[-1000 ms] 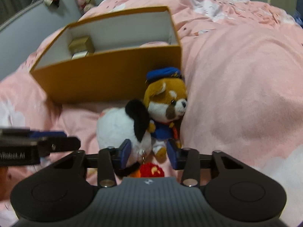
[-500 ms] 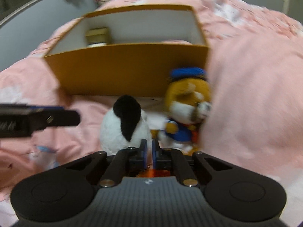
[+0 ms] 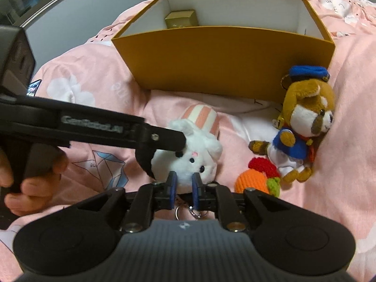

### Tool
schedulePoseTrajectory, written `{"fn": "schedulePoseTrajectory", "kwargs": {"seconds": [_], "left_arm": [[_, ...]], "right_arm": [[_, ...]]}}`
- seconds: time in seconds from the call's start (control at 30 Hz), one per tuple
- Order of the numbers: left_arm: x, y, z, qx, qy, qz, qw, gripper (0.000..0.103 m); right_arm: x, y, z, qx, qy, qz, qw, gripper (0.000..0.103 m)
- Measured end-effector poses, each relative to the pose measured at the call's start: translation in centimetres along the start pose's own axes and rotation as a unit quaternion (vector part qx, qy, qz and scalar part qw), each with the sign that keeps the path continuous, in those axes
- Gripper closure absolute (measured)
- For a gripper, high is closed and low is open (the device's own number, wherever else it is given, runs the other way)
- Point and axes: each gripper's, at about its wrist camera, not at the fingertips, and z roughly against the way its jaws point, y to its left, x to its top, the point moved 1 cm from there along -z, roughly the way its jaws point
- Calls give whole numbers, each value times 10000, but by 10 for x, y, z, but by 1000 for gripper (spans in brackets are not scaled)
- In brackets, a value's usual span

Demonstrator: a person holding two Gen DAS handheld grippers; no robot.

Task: Organize objects
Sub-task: 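Grasp the brown dog plush with the right gripper while the left gripper lifts the white plush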

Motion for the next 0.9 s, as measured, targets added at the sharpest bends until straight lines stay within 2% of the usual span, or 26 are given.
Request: {"fn": "schedulePoseTrajectory", "kwargs": {"seconds": [0.13,0.33,0.47,0.53,0.6,0.63,0.77,0.9], "left_arm": [[1,3,-13,-192,141,31,9997,36],[-1,4,-23,-348,223,113,9991,35],[0,-3,-26,-303,239,-67,9992,35],[0,-2,-27,-321,245,-64,9992,35],[0,0,-27,-344,232,-39,9991,35],[-1,0,-26,-342,212,-45,9992,36],[-2,-2,-23,-334,138,-110,9993,38],[0,1,-25,-386,149,-44,9991,38]], "right_arm": [[-4,-10,6,-218,-88,-203,9995,81],[-3,-43,31,-920,-608,-854,9902,79],[5,-61,29,-1233,-728,-1172,9827,66],[10,-62,23,-1283,-739,-1129,9825,65],[15,-61,14,-1356,-741,-1008,9828,54],[18,-59,9,-1426,-739,-960,9823,52],[29,-66,-9,-1687,-705,-974,9783,52],[32,-78,-23,-1660,-646,-1126,9775,59]]}}
